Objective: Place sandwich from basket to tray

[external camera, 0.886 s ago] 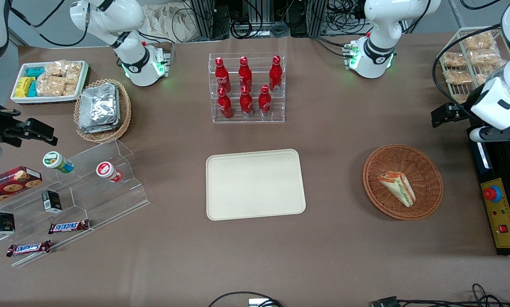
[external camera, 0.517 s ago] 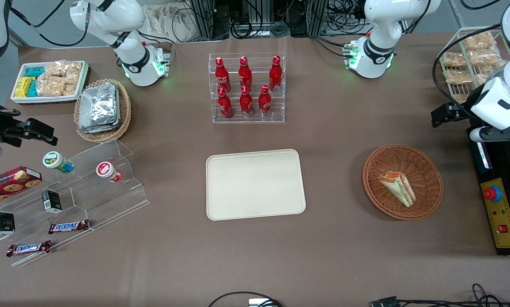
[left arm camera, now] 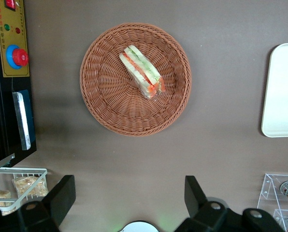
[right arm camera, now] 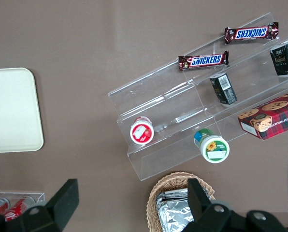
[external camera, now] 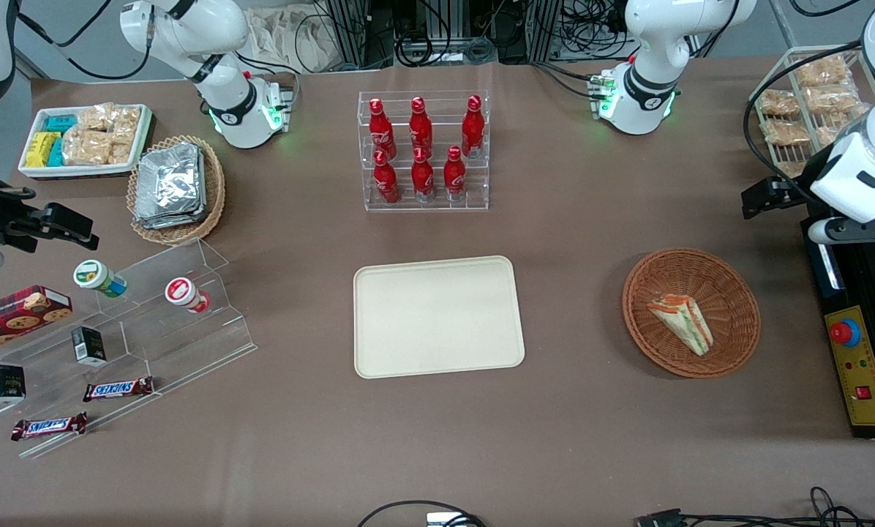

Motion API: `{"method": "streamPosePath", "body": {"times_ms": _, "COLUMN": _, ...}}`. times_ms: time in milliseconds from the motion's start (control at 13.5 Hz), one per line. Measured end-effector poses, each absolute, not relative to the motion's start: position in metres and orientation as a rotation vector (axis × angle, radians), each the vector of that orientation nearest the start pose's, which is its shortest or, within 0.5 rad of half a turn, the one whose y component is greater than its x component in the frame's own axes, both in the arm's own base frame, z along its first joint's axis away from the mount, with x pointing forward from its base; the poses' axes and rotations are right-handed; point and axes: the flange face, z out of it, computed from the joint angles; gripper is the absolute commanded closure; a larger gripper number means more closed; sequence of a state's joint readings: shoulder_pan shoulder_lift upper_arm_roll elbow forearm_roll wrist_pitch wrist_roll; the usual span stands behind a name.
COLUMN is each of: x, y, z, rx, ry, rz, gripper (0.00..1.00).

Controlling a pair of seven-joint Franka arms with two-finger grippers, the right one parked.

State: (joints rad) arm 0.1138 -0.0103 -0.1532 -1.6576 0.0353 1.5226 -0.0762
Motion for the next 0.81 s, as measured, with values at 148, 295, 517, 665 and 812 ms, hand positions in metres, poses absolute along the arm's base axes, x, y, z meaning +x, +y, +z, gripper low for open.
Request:
{"method": "streamPosePath", "body": {"times_ms": 148, "x": 0.544, "y": 0.000, "z": 0.581, "rx": -3.090, "ry": -0.120, "rz": 0.213, "gripper": 0.02}}
{"method": "streamPosePath", "body": {"times_ms": 295, "x": 0.548, "y": 0.015, "z": 0.569, "rx": -3.085, "ry": -0.201, "rz": 0.248, "gripper": 0.02}}
{"method": "streamPosePath", "body": {"times_ms": 517, "x": 0.562, "y": 0.016, "z": 0.538, "rx": -3.063, "ry": -0.337, "rz": 0.324, "gripper": 0.01}}
{"method": "streamPosePath", "body": {"times_ms": 665, "x": 0.573, "y": 0.017, "z": 0.510, "rx": -3.043, "ry": -0.427, "rz": 0.375, "gripper": 0.01}}
{"method": "streamPosePath", "body": {"times_ms": 812, "x": 0.585, "y": 0.019, "z": 0.480, "rx": -3.011, "ry": -0.547, "rz": 0.419, "gripper": 0.01}}
